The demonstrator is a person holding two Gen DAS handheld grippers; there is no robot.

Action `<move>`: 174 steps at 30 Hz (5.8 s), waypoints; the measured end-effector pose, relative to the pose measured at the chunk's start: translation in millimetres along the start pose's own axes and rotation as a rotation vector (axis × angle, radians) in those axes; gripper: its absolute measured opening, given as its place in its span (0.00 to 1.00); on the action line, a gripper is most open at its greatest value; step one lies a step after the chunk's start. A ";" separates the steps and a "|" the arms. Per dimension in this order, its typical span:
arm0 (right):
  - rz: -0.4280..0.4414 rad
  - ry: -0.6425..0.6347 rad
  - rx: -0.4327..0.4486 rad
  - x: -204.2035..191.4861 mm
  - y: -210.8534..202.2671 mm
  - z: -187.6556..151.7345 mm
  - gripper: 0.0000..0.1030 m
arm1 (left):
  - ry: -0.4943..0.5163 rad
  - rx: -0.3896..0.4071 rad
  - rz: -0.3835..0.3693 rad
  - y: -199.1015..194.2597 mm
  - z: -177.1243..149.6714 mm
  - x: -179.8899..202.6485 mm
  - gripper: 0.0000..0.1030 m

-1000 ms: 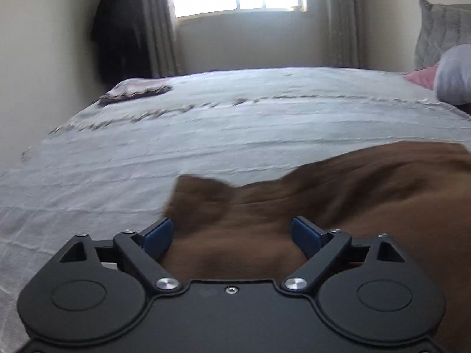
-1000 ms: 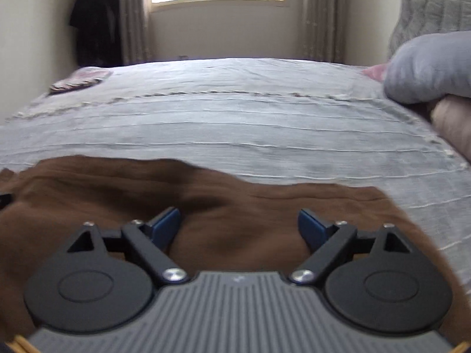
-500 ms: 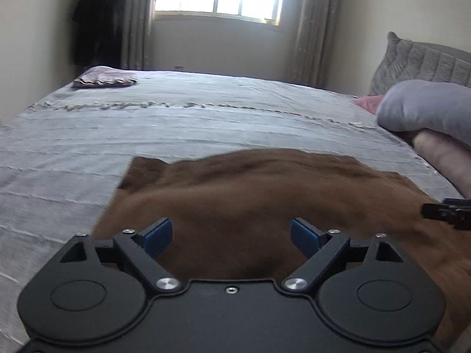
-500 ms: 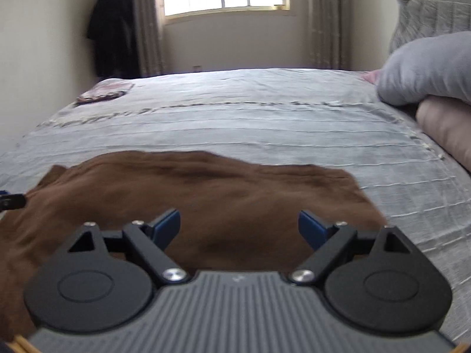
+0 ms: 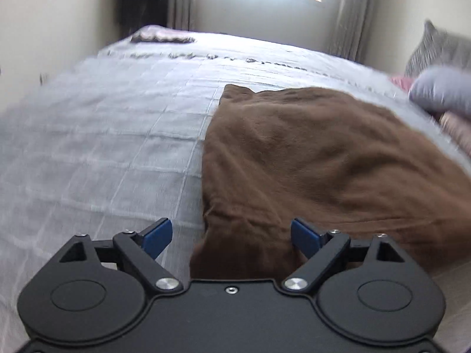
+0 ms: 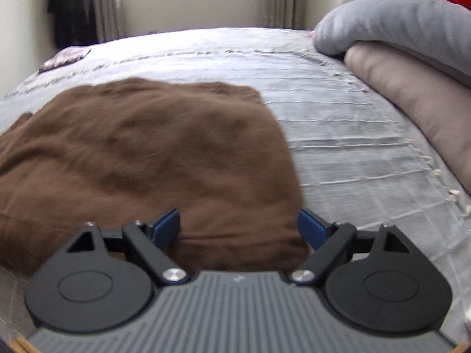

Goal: Fold large clothes

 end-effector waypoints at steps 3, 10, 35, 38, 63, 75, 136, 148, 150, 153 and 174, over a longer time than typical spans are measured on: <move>0.089 0.138 -0.013 25.1 -24.7 1.7 0.90 | -0.100 -0.008 -0.113 -21.6 -8.3 -5.9 0.91; 0.189 0.354 -0.157 60.2 -19.2 -11.1 0.91 | -0.499 -0.122 -0.323 -13.2 -40.7 -34.3 0.95; 0.174 0.455 -0.077 45.9 -4.2 -0.5 0.30 | -0.703 0.089 -0.206 -5.2 -37.9 -11.6 0.42; 0.017 0.309 -0.038 30.6 -9.0 -0.7 0.59 | -0.753 0.036 -0.224 8.5 -55.4 -18.2 0.55; 0.526 0.006 -0.192 -146.6 29.1 -28.0 0.30 | -0.010 0.524 -0.343 -78.0 87.7 179.9 0.28; 0.405 0.405 -0.079 67.5 23.8 40.2 0.58 | 0.344 0.208 -0.587 22.6 21.6 357.3 0.32; 0.701 0.315 -0.310 -1.5 -11.0 24.0 0.41 | -0.274 -0.146 -0.655 -8.0 -5.4 164.5 0.61; 0.723 0.136 -0.427 -78.7 -74.0 -68.9 0.56 | -0.266 -0.245 -0.566 -80.0 -102.6 75.5 0.75; 0.630 0.088 -0.430 -85.1 -69.5 -75.8 0.75 | -0.252 -0.211 -0.530 -80.0 -107.8 72.7 0.81; 0.582 0.072 -0.398 -81.4 -89.2 -66.1 0.76 | -0.196 -0.192 -0.501 -93.3 -98.6 71.0 0.81; 0.628 0.075 0.005 -139.1 -104.0 3.1 0.17 | 0.114 0.290 -0.339 -75.7 -5.2 92.0 0.39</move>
Point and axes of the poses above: each gripper's, at about its wrist camera, not at the fingertips, and y roughly the way its jaws point, x to its right, z to its top, the point moved 3 cm from there along y, roughly the way its jaws point, and after that the axes turned 10 degrees about y, right-handed, at the moved point
